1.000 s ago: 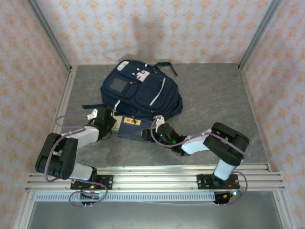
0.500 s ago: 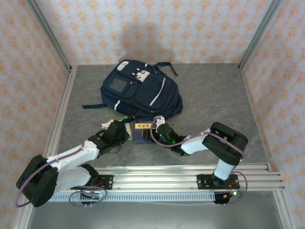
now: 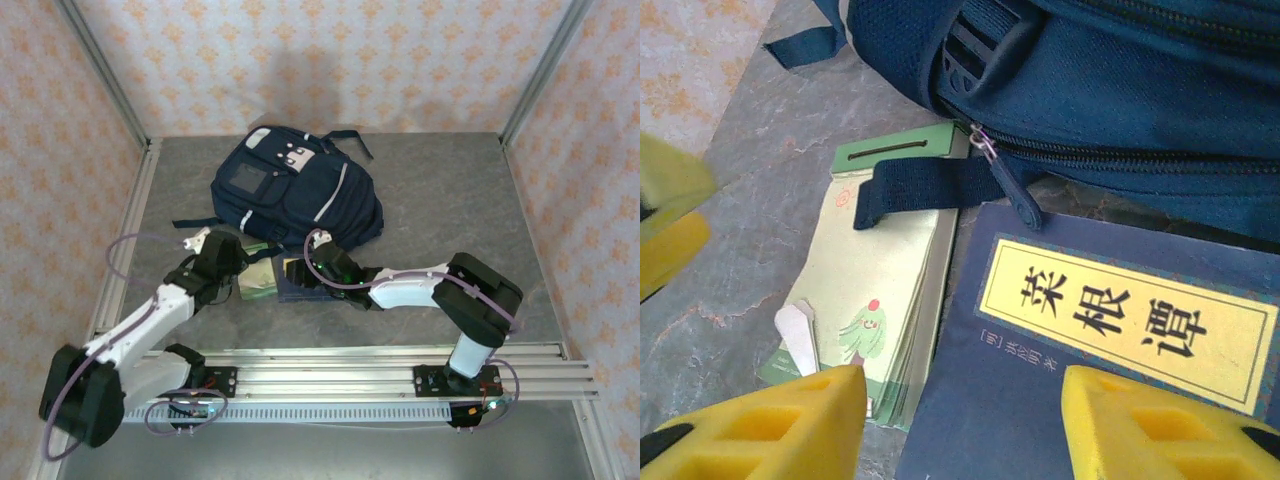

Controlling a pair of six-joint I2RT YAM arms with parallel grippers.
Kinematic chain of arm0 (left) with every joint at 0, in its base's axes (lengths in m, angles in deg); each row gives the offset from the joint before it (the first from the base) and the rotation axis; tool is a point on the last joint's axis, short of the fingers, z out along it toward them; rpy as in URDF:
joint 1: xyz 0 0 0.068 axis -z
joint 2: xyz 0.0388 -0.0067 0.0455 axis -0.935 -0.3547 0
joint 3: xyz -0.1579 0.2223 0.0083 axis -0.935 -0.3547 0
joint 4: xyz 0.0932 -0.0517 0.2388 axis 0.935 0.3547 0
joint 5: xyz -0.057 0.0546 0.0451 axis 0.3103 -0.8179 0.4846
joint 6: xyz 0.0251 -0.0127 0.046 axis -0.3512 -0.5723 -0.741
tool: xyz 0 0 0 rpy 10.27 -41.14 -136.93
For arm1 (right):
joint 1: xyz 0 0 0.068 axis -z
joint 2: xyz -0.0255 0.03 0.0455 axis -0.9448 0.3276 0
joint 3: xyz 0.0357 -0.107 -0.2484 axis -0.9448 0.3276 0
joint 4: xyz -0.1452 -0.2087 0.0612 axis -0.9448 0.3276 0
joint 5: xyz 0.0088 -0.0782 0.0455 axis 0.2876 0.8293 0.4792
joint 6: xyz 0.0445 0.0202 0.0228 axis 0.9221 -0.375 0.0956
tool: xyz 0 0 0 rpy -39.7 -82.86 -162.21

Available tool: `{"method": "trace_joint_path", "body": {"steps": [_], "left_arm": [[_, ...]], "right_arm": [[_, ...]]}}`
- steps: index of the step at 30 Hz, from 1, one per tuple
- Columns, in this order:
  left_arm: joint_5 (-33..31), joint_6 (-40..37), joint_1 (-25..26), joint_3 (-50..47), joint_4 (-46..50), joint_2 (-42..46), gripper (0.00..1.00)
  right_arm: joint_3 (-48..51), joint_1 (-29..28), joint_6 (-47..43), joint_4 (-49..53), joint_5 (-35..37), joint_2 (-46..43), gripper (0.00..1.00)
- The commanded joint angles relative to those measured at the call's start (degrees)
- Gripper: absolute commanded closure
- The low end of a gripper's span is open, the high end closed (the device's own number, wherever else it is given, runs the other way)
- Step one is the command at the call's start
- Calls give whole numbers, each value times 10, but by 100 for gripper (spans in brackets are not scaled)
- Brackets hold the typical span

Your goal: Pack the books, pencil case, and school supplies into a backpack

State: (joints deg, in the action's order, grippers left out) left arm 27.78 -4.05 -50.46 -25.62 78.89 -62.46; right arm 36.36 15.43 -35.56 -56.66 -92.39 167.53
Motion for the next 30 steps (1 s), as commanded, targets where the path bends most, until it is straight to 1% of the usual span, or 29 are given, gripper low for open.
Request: {"method": "trace_joint_path", "body": {"steps": [1, 3, 5, 8, 11, 13, 17, 20, 22, 24, 30], "left_arm": [[12, -38, -18, 60, -53, -77, 53], [8, -40, -30, 85, -78, -122, 59], [1, -42, -42, 127, -69, -174, 69], [12, -42, -54, 161, -83, -227, 79], [39, -47, -61, 202, -84, -283, 87], [46, -42, -61, 209, -85, -307, 91], [51, -12, -66, 172, -118, -324, 93], [49, -15, -69, 154, -114, -330, 93], [37, -12, -69, 133, -113, -321, 93], [39, -6, -69, 107, -120, -311, 93], [31, 9, -69, 46, -110, -269, 93]], "right_arm": [[13, 4, 22, -5, -3, -8, 47], [22, 4, 29, -20, -9, -8, 47], [33, 4, 32, -35, -12, -8, 47], [50, 4, 39, -74, -13, 5, 49], [59, 6, 39, -105, -24, 23, 49], [62, 11, 40, -111, -29, 28, 50], [80, 19, 37, -144, -29, 27, 50], [89, 27, 49, -162, -39, 29, 51], [92, 26, 51, -166, -45, 25, 51], [92, 27, 53, -165, -51, 20, 51], [86, 27, 55, -134, -55, -3, 51]]}}
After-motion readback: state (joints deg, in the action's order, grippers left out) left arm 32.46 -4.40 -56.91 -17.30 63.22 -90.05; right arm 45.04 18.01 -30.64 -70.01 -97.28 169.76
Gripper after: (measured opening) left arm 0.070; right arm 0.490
